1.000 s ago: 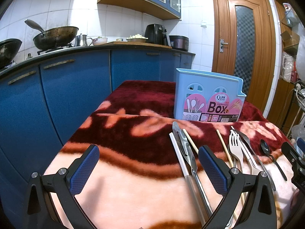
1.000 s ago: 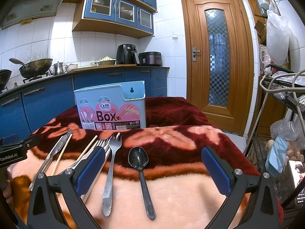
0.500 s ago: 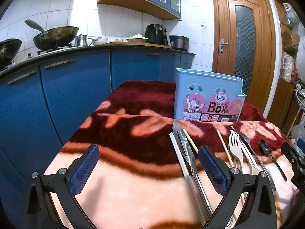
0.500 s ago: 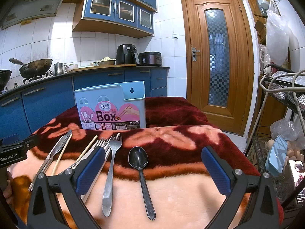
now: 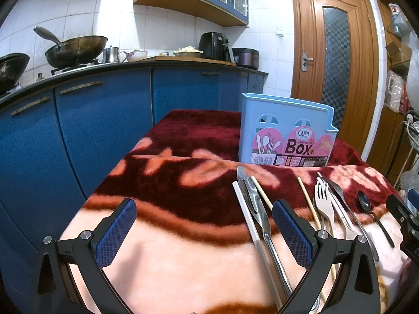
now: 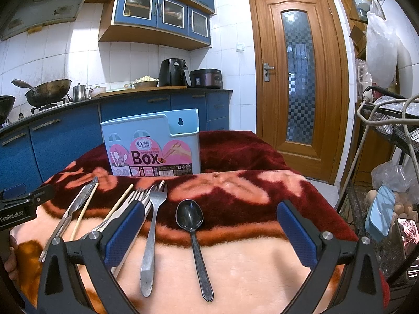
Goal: Organize utensils
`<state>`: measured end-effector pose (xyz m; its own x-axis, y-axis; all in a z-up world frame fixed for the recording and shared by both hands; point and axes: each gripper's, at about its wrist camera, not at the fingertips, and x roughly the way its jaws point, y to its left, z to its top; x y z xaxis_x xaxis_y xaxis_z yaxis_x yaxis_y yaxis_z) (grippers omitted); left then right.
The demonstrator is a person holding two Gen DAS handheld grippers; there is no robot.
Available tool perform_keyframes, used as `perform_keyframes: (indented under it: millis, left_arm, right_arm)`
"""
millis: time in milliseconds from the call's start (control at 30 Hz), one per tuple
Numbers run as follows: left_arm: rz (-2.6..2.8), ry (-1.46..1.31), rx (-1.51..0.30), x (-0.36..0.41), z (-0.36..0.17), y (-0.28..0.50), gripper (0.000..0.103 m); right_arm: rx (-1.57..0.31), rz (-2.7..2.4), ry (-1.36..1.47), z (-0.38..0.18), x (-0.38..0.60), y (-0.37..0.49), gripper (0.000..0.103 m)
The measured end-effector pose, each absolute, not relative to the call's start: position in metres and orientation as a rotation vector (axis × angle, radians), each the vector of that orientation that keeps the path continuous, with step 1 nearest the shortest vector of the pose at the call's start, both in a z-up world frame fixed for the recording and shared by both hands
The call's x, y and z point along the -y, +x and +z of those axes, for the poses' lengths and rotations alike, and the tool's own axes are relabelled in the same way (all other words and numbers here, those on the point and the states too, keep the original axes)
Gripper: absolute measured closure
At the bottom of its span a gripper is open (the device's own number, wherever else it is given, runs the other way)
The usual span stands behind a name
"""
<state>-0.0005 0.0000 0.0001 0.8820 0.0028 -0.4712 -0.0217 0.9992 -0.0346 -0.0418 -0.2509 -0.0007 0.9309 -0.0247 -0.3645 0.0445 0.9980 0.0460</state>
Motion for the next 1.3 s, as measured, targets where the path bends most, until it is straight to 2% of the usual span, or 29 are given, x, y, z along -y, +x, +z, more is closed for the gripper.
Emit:
perform_keyframes:
  millis: [1100,1300]
  left_arm:
    - [0.008,-0.037,-0.513,-0.002,0.001,0.004,0.000]
    - [-0.014,-0.023,-0.544,-0.002,0.005,0.008,0.000]
  right_arm:
    - [-0.441,0.023,0.040,0.015,0.255,-0.032,0.000]
    - [-0.538,0.063,0.010,0.030,0.259,-0.020,0.000]
